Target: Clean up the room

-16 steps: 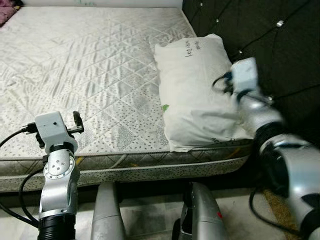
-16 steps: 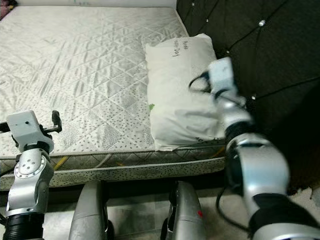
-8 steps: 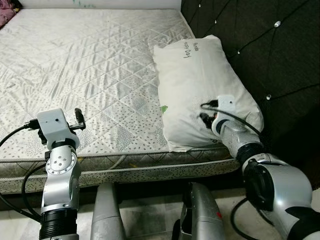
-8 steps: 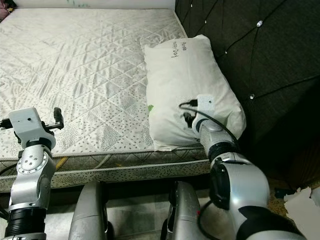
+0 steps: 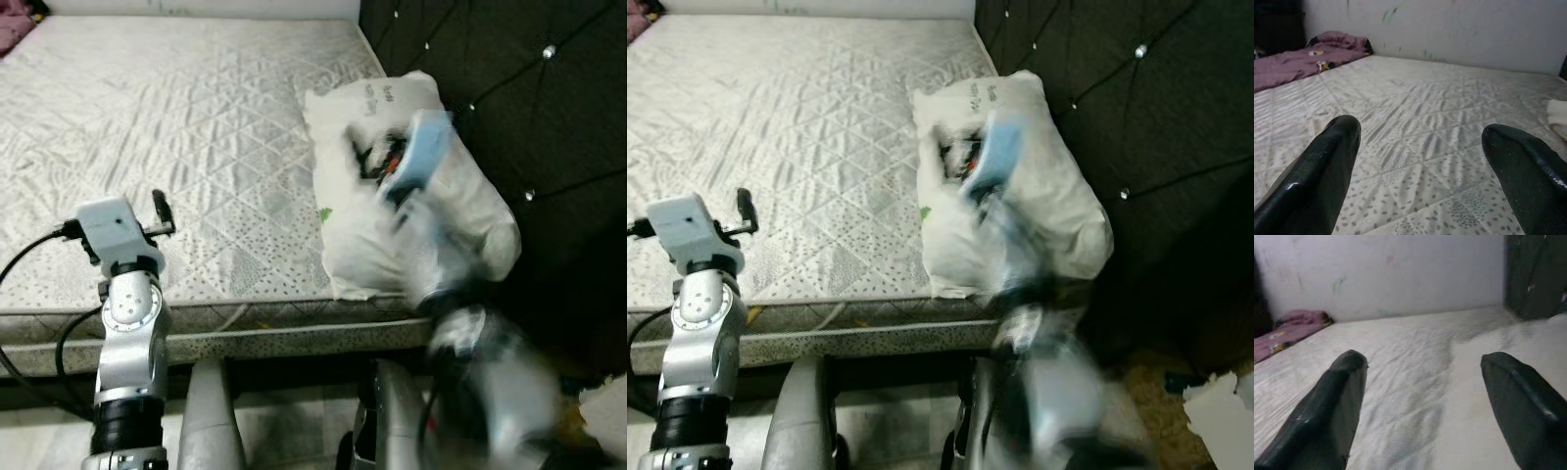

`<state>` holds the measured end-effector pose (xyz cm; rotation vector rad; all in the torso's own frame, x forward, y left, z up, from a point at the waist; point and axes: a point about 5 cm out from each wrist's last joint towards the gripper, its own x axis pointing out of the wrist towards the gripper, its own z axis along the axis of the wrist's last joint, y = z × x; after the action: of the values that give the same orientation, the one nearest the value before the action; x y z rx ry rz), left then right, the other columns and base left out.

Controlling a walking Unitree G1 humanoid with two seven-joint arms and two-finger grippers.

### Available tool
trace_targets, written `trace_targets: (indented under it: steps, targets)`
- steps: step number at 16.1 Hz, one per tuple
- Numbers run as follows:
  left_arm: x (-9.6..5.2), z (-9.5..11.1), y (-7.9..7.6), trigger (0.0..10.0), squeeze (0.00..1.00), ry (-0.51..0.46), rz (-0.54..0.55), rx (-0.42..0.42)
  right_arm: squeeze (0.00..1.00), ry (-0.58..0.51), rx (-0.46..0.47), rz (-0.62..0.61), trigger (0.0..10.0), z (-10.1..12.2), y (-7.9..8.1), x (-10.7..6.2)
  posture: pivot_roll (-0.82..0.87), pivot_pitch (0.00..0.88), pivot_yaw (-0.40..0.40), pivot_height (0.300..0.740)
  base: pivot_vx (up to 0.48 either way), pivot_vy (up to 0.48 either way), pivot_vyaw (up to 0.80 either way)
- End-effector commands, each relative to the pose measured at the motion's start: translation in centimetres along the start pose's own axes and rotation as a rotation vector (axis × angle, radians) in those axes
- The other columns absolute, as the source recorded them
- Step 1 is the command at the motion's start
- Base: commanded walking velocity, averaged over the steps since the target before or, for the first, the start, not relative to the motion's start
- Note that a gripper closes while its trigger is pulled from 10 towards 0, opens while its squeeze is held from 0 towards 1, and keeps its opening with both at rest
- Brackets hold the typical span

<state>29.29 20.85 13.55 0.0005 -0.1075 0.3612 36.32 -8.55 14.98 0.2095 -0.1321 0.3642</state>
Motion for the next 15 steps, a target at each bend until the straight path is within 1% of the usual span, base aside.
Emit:
trace_targets:
  steps: [1, 2, 3, 5, 6, 8, 9, 12, 14, 15]
  targets:
    - [0.0, -0.1, 0.0, 10.0, 0.0, -0.002, 0.009, 0.003, 1.0, -0.045, -0.032, 0.027, 10.0, 0.5, 0.6, -0.4, 0.03, 0.0, -0.045, 0.571, 0.0, 0.0, 0.0]
    - [0.0, -0.2, 0.0, 10.0, 0.0, 0.0, 0.01, 0.0, 1.0, -0.033, -0.017, 0.018, 10.0, -0.2, 0.7, -1.1, 0.03, 0.0, -0.044, 0.571, 0.0, 0.0, 0.0]
    - [0.1, -0.3, 0.0, 10.0, 0.0, -0.005, 0.009, 0.007, 1.0, -0.024, -0.018, -0.003, 10.0, -0.6, 0.3, -1.6, 0.03, 0.0, -0.041, 0.571, 0.0, 0.0, 0.0]
    - [0.2, -0.4, -0.1, 10.0, 0.0, -0.005, 0.003, 0.008, 1.0, -0.002, -0.041, -0.047, 10.0, -0.4, -0.4, -1.5, 0.02, 0.0, -0.022, 0.571, 0.0, 0.0, 0.0]
    - [0.3, -0.5, -0.4, 10.0, 0.0, 0.002, -0.021, 0.006, 0.0, -0.016, -0.019, -0.045, 10.0, 0.0, -0.3, -1.4, 0.01, 0.0, -0.002, 0.571, 0.0, 0.0, 0.0]
    - [0.4, -0.4, -1.2, 10.0, 0.0, 0.002, -0.067, 0.001, 0.0, -0.03, -0.049, -0.083, 10.0, 0.4, -0.2, -1.2, 0.0, 0.0, 0.012, 0.576, 0.0, 0.0, 0.0]
    - [0.4, -0.3, -1.4, 10.0, 0.0, 0.001, -0.078, -0.003, 0.0, -0.033, -0.018, -0.091, 10.0, 0.5, 0.0, -1.1, 0.0, 0.0, 0.012, 0.586, 0.0, 0.0, 0.0]
    - [0.2, -0.6, -1.6, 10.0, 0.0, 0.009, -0.078, -0.016, 0.0, -0.03, 0.014, -0.067, 10.0, 0.7, 1.0, -0.5, 0.01, 0.0, -0.013, 0.62, 0.0, 0.0, 0.0]
    - [-0.1, -1.0, -1.6, 10.0, 0.0, 0.021, -0.069, -0.027, 0.0, -0.023, 0.002, -0.028, 10.0, 0.7, 1.7, -0.2, 0.01, 0.0, -0.034, 0.645, 0.0, 0.0, 0.0]
    - [-0.1, -1.1, -1.6, 10.0, 0.0, 0.025, -0.066, -0.029, 0.0, -0.02, -0.001, -0.024, 10.0, 0.7, 1.8, -0.1, 0.01, 0.0, -0.038, 0.655, 0.0, 0.0, 0.0]
